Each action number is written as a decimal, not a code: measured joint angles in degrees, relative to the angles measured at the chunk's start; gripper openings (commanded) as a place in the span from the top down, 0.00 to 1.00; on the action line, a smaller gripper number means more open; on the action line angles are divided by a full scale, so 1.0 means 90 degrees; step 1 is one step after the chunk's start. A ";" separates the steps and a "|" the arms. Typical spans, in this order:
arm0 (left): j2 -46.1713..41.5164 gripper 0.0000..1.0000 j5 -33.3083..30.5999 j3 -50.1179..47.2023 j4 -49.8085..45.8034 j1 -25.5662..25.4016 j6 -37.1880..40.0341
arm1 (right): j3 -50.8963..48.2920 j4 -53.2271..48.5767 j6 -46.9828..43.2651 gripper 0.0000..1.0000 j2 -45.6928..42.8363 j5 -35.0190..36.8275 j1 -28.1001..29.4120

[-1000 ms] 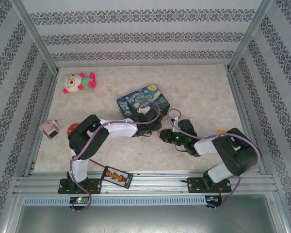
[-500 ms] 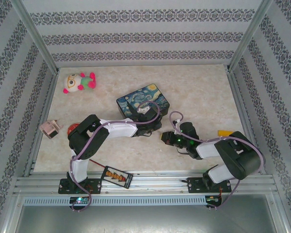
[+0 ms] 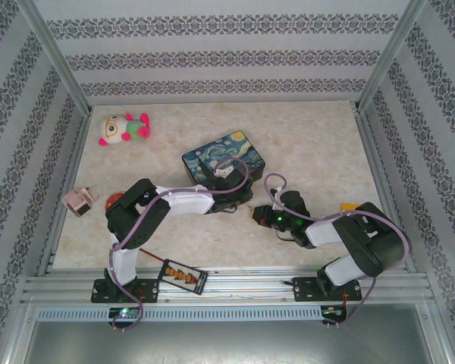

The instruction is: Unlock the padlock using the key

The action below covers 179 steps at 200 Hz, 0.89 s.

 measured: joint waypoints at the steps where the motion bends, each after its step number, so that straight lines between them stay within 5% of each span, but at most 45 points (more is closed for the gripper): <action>1: 0.0000 0.94 0.0000 0.0000 0.0000 0.0000 0.0000 | 0.0002 0.0007 0.0002 1.00 0.0007 0.0000 0.0000; 179: -0.0010 0.94 0.0015 -0.0073 0.0168 0.0005 -0.0024 | 0.0121 0.0733 0.0308 1.00 0.0568 -0.0039 -0.0066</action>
